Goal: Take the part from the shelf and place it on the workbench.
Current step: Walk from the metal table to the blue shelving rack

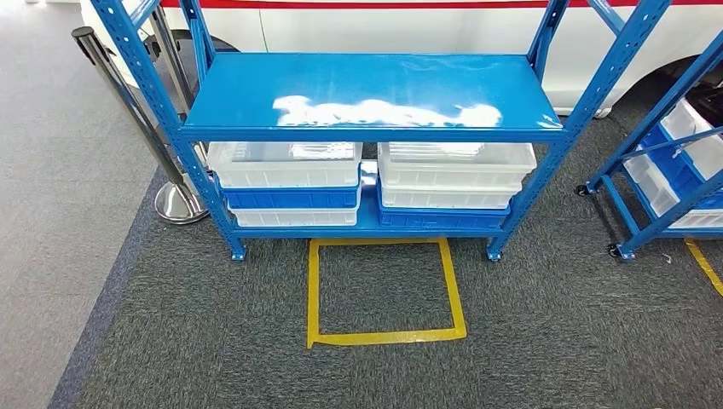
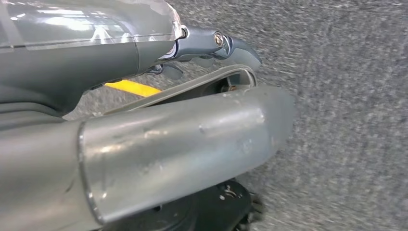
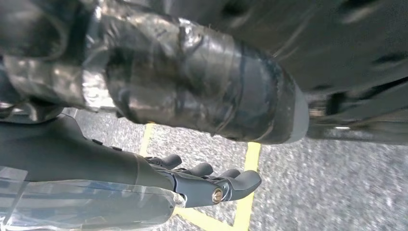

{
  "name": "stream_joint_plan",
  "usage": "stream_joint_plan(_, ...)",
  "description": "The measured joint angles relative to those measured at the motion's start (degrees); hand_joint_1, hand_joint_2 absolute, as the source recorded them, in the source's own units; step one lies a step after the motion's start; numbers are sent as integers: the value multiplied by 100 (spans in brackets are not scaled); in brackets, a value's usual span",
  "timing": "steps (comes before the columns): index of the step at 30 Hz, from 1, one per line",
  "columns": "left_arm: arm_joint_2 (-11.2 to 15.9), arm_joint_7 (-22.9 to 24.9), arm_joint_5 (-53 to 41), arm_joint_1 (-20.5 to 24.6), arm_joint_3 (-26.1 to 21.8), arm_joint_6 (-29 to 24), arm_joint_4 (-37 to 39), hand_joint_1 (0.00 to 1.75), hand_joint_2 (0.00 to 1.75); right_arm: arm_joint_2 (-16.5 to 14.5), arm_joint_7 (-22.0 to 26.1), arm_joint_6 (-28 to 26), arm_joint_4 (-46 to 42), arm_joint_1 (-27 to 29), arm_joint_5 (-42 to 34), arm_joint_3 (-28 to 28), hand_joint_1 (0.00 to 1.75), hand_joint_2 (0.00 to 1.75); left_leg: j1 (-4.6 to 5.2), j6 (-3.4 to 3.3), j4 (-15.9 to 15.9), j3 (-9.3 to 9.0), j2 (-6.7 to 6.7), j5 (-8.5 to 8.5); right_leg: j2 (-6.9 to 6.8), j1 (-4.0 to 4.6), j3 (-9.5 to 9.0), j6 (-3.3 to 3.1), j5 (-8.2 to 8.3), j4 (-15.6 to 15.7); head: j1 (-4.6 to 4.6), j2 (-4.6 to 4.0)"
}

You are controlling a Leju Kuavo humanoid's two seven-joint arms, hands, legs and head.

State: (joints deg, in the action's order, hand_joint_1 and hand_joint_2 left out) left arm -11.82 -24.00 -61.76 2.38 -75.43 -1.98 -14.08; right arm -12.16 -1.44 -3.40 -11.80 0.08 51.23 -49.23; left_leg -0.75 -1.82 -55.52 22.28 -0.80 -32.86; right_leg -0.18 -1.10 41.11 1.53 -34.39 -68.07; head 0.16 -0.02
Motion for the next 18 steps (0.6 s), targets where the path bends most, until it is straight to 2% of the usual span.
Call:
stream_joint_plan(1, -1, 5, 5, -8, 0, -1, 0, 0, 0, 1, 2, -1, 1, 34, 4, -6, 0, 0, 5, 24, -12, -120, -2, -118, -5, 6, 13, -23, 458, 285, 1, 0)
stream_joint_plan(2, -1, 9, 9, -8, 0, -2, 0, 0, 0, 3, 3, -3, 1, 53, 8, -11, 0, 0, 12, 60, -8, -219, -5, -225, -5, 20, 0, -57, 845, 474, 1, 0)
stream_joint_plan(3, -1, 13, 12, 3, 0, -3, 0, 0, 0, 3, 4, -5, 1, 52, 11, -16, 0, 0, 19, 104, 19, -311, -3, -316, -2, 37, -21, -101, 1144, 577, -1, 0)
stream_joint_plan(4, 0, 15, 14, 26, 0, -6, 0, 0, 0, 3, 6, -6, 0, 37, 13, -20, 0, 0, 22, 148, 17, -381, -4, -344, 7, 57, -61, -150, 1241, 597, -3, -1)
stream_joint_plan(5, 1, 15, 14, 59, 0, -9, 0, 0, 0, 2, 7, -8, -1, 12, 14, -22, 0, 0, 19, 191, -62, -379, -5, -285, 20, 68, -123, -204, 1158, 590, -4, 0)
stream_joint_plan(7, 2, 16, 14, 111, 0, -13, 0, 0, 0, 1, 8, -9, -3, -7, 15, -25, 0, 0, 11, 231, -273, -325, -5, -119, 34, 72, -206, -269, 1088, 628, -5, 1)
stream_joint_plan(9, 2, 16, 14, 124, 0, -14, 0, 0, 0, 0, 9, -9, -3, -9, 16, -26, 0, 0, 13, 240, -385, -266, -6, -51, 38, 68, -233, -283, 1076, 641, -6, 2)
stream_joint_plan(10, 2, 16, 12, 131, 0, -14, 0, 0, 0, -1, 10, -8, -3, -12, 17, -29, 0, 0, 8, 246, -597, -139, -1, 36, 34, 59, -276, -299, 1053, 669, -6, 2)
stream_joint_plan(11, 2, 17, 8, 139, 1, -15, 0, 0, 0, -1, 11, -8, -3, -16, 20, -36, 0, 0, 2, 263, -947, 105, 9, 97, 30, 52, -365, -324, 1004, 714, -6, 2)
stream_joint_plan(13, 1, 28, -2, 115, 2, -22, 0, 0, 0, -3, 7, -8, -3, -13, 27, -55, 0, 0, -9, 309, -1647, 887, 29, -341, 49, 41, -752, -371, 759, 831, -6, 1)
stream_joint_plan(14, 1, 34, -5, 91, 2, -27, 0, 0, 0, -3, 0, -7, -3, -9, 29, -64, 0, 0, -10, 321, -1725, 1188, 34, -665, 65, 42, -948, -375, 627, 863, -7, 1)
stream_joint_plan(15, 0, 40, -8, 67, 2, -35, 0, 0, 0, -4, -10, -6, -3, -2, 31, -71, 0, 0, -5, 309, -1584, 1379, 35, -889, 83, 44, -1129, -368, 497, 877, -7, 1)
stream_joint_plan(16, -1, 44, -10, 51, 2, -45, 0, 0, 0, -4, -18, -4, -3, 2, 31, -78, 0, 0, 6, 268, -1323, 1437, 35, -693, 90, 47, -1244, -357, 407, 876, -7, 1)
stream_joint_plan(18, 1, 60, -16, 26, 2, -74, -1, 0, 0, -14, -33, -1, -1, -12, 31, -92, 0, 0, 48, 175, -776, 1513, 16, 237, 106, 63, -1419, -314, 237, 853, -3, 0)
